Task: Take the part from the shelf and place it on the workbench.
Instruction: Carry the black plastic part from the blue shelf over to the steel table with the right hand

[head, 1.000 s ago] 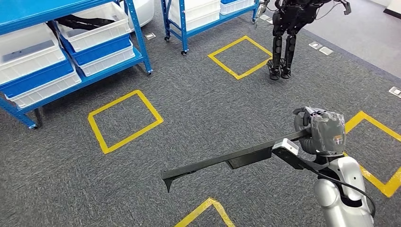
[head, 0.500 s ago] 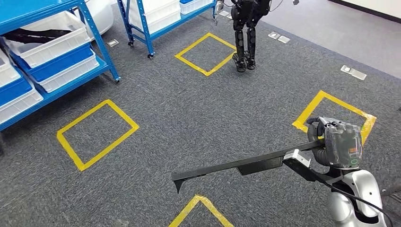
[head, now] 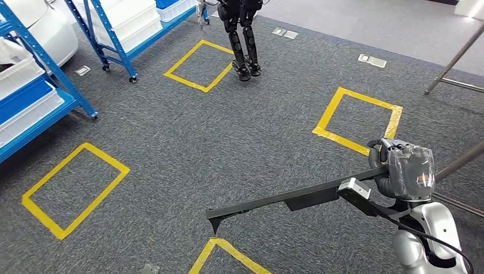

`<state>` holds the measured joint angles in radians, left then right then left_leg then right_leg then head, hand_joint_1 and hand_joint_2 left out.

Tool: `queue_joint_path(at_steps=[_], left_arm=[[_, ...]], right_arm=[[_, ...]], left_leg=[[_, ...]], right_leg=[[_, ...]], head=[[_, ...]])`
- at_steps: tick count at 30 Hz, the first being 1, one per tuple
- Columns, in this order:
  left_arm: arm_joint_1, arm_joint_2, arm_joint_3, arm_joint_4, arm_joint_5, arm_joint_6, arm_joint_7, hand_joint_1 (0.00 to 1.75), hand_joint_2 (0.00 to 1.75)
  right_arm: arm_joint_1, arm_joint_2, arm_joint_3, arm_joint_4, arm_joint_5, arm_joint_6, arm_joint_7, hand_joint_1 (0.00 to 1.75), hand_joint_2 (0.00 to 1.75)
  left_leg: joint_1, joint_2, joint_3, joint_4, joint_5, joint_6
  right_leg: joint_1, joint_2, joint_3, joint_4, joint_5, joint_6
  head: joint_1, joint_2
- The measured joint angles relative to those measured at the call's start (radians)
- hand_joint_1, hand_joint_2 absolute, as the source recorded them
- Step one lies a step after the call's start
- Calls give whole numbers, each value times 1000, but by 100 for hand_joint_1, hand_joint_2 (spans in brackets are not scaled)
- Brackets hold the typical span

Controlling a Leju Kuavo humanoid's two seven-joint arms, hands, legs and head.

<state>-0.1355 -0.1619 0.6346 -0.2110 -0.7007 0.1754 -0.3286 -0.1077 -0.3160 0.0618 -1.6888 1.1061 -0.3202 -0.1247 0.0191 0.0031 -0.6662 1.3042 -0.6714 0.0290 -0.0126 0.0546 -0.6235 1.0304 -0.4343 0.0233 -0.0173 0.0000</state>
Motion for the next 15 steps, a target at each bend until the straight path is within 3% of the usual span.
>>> queue_joint_path(at_steps=[1, 2, 4, 6, 8, 9, 11, 12, 13, 15], left_arm=[[1, 1, 0, 0, 0, 1, 0, 0, 175], [1, 2, 0, 0, 0, 2, 0, 0, 175], [1, 9, 1, 0, 0, 3, 0, 0, 175], [0, 16, 1, 0, -1, 4, 1, 0, 175], [-1, 17, 1, 0, -1, 4, 1, 0, 175], [-1, 17, 1, 0, -1, 4, 1, 0, 175], [0, 16, 1, 0, 0, 4, 1, 0, 175], [1, 16, 2, 0, 0, 3, 1, 0, 175], [3, 15, 2, 0, 0, 2, 1, 0, 175], [5, 13, 2, 0, 1, 2, 1, 0, 175]], right_arm=[[-4, -1, 0, 2, -1, 0, 0, 175, 175], [-9, -1, 0, 3, -1, 0, 0, 175, 175], [-20, -2, 0, 6, 0, 0, 0, 175, 175], [-29, -2, 0, 11, 0, 2, 0, 175, 175], [-32, -5, 0, 15, 1, 2, 0, 175, 175], [-33, -8, 0, 16, 1, 2, 0, 175, 175], [-45, -16, 0, 20, 1, 2, -1, 175, 175], [-53, -18, 0, 24, 1, 3, -1, 175, 175], [-61, -19, 1, 29, 1, 3, -1, 175, 175], [-66, -19, 2, 39, 1, 4, -2, 175, 175]], left_leg=[[-13, -5, -5, -11, 25, 18], [-27, -17, 10, -61, 68, 39], [-51, -74, 59, -191, 154, 85], [-62, -116, 86, -261, 187, 113], [-63, -99, 98, -285, 194, 118], [-61, -82, 109, -303, 202, 116], [-52, -47, 131, -335, 217, 109], [-50, -30, 134, -342, 219, 102], [-49, -13, 135, -343, 217, 98], [-43, 22, 135, -342, 213, 83]], right_leg=[[8, 15, 1, 0, 0, -4], [14, 30, 4, 0, 1, -7], [21, 58, 7, -1, 2, -11], [13, 84, 4, -3, 5, -12], [6, 109, -2, -9, 13, -9], [8, 98, -7, -7, 15, -8], [14, 33, -32, 40, -10, -8], [11, -6, -58, 93, -35, -6], [5, -27, -88, 156, -62, 0], [-14, -43, -131, 241, -90, 21]], head=[[0, 0], [0, 0], [4, 0], [5, 0], [-2, 0], [-5, 0], [-1, 0], [1, 0], [2, 0], [2, 0]])
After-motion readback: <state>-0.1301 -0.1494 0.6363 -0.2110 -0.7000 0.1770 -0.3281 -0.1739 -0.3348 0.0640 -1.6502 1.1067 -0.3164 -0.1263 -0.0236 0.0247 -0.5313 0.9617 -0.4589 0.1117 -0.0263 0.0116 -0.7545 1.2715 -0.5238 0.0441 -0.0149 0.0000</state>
